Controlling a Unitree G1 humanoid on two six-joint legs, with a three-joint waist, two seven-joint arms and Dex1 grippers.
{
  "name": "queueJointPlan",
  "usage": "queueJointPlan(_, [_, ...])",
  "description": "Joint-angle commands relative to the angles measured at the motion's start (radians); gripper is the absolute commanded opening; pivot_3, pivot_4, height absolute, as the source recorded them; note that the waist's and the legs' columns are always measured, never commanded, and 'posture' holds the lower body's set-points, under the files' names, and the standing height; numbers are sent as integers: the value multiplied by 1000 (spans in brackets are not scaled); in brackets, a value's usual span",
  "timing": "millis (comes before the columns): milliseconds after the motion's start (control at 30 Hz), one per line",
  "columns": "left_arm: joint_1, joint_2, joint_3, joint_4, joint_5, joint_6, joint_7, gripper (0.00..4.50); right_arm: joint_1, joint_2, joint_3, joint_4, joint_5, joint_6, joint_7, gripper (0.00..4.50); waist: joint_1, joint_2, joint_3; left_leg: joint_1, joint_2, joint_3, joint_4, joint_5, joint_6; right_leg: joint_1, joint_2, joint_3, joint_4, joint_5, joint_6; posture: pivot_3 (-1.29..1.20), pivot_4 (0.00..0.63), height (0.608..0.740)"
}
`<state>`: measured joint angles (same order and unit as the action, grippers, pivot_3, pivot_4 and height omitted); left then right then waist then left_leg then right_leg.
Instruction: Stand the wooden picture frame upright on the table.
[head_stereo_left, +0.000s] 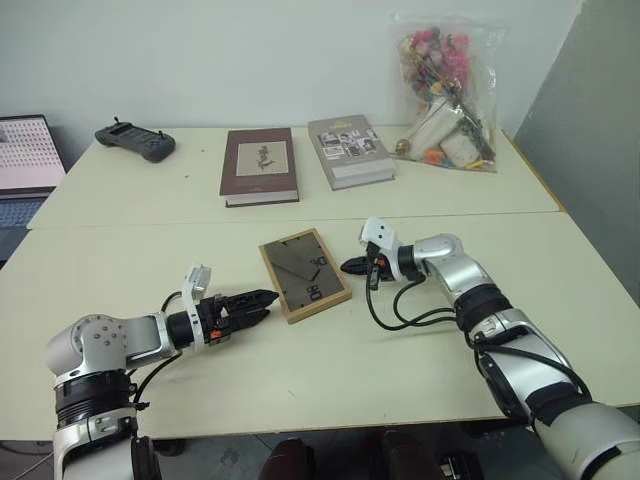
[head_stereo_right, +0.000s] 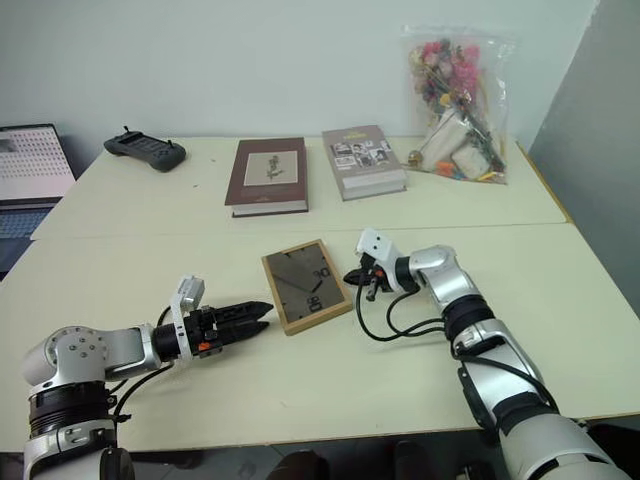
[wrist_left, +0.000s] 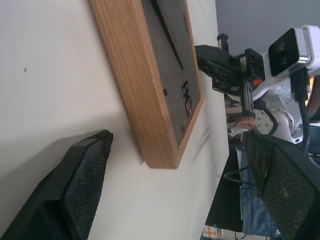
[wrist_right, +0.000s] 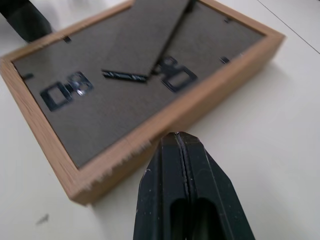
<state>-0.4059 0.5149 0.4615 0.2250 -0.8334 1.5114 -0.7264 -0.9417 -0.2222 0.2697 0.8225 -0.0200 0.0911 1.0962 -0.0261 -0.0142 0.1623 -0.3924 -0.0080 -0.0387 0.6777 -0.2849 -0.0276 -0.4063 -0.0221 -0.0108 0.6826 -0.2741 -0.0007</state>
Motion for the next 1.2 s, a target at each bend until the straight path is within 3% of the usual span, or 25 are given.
queueJointPlan(33, [25, -50, -78, 43, 48, -24, 47, 4452, 33, 23, 15, -117, 14, 32, 26, 0, 3, 3, -3, 1, 0, 0, 0, 0, 0, 1, 0, 0, 0, 0, 0, 0, 150, 740])
queueJointPlan(367, [14, -82, -136, 57, 53, -89, 26, 4452, 134, 43, 30, -319, 25, 139, 11, 0, 27, 6, -7, 2, -3, 0, 0, 0, 0, 2, -2, 0, 0, 0, 0, 0, 150, 740])
queueJointPlan(400, [15, -79, -140, 59, 51, -94, 21, 4080, 139, 42, 30, -326, 25, 143, 9, 0, 28, 6, -7, 2, -3, -1, 0, 0, 0, 2, -2, 0, 0, 0, 1, 0, 150, 740])
queueJointPlan(800, [-55, -88, -173, 95, 40, -159, -17, 1767, 172, -4, -3, -368, 28, 151, -41, 0, 26, 6, -7, 2, -3, -1, 0, 0, 0, 2, -2, 0, -1, 0, 1, 0, 150, 740])
queueJointPlan(933, [-90, -121, -151, 52, 21, -162, 27, 1379, 139, -61, -92, -411, 79, 226, -77, 0, 35, 5, -7, 1, -4, -2, 1, 0, 1, 2, -3, -1, -1, 0, 1, 0, 150, 740])
queueJointPlan(1033, [-117, -141, -90, -4, -34, -136, 60, 1379, 105, -114, -161, -462, 139, 329, -77, 0, 34, 4, -6, -1, -4, -2, 1, 0, 1, 1, -3, -1, -1, 0, 1, 0, 150, 740])
queueJointPlan(1200, [-141, -164, -40, -178, -126, -131, 94, 1373, 55, -220, -227, -613, 286, 554, 19, 679, 21, 2, -3, -5, -2, -2, 1, 0, 0, -3, -1, -1, -1, 0, 1, 0, 150, 740])
